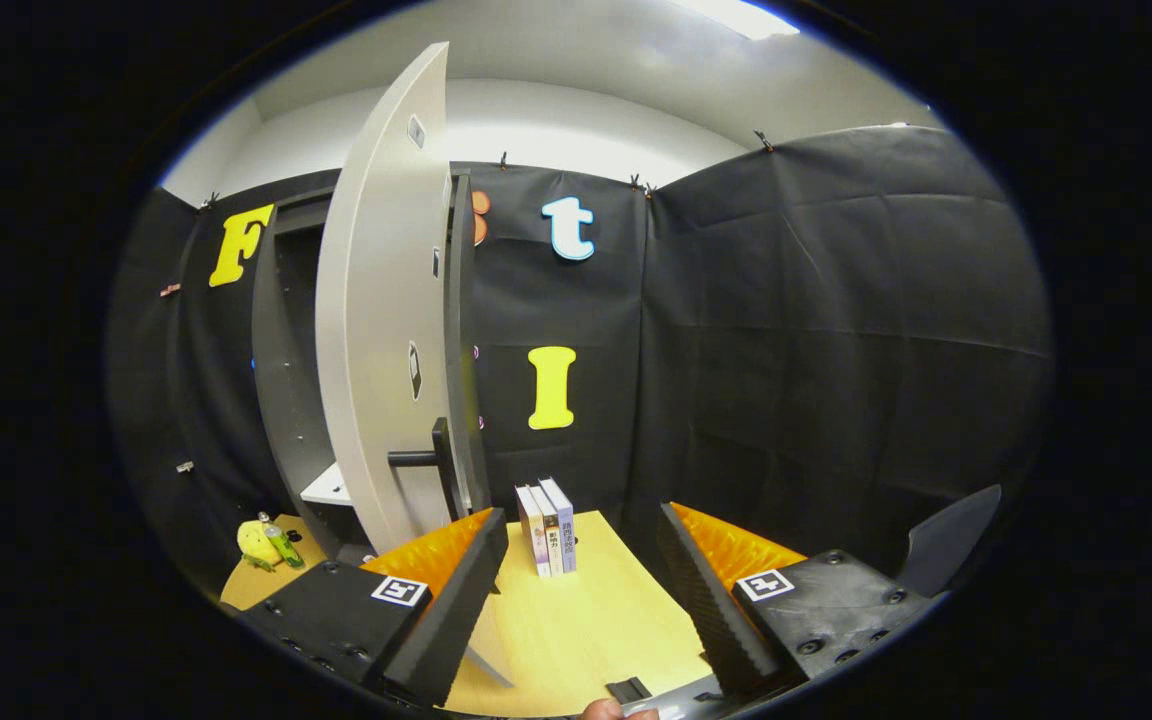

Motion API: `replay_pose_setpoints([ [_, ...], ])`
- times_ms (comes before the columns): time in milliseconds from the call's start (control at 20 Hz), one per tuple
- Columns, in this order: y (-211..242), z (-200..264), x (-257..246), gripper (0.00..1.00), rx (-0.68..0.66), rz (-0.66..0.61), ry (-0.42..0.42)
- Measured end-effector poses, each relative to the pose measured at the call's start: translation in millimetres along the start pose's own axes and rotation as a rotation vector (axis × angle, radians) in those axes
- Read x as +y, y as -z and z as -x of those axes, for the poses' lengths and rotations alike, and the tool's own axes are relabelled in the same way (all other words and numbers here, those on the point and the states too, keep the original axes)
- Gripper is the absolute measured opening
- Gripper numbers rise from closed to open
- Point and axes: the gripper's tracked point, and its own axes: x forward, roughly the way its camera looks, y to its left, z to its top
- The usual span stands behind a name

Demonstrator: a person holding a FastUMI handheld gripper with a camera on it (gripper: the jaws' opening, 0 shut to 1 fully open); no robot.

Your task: Open the shoe cabinet door, grab the shoes and put them into the shoe cabinet, then close the shoe cabinet door.

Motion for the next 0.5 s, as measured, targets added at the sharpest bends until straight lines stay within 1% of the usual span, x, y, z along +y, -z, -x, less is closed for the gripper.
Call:
replay_pose_setpoints([
  [200, 1, -11, 2, 0.96, 0.004, 0.009, -0.021],
  [350, 3, -13, 13, 0.96, 0.007, 0.007, -0.049],
  [500, 3, -15, 16, 0.96, 0.002, 0.008, -0.060],
])
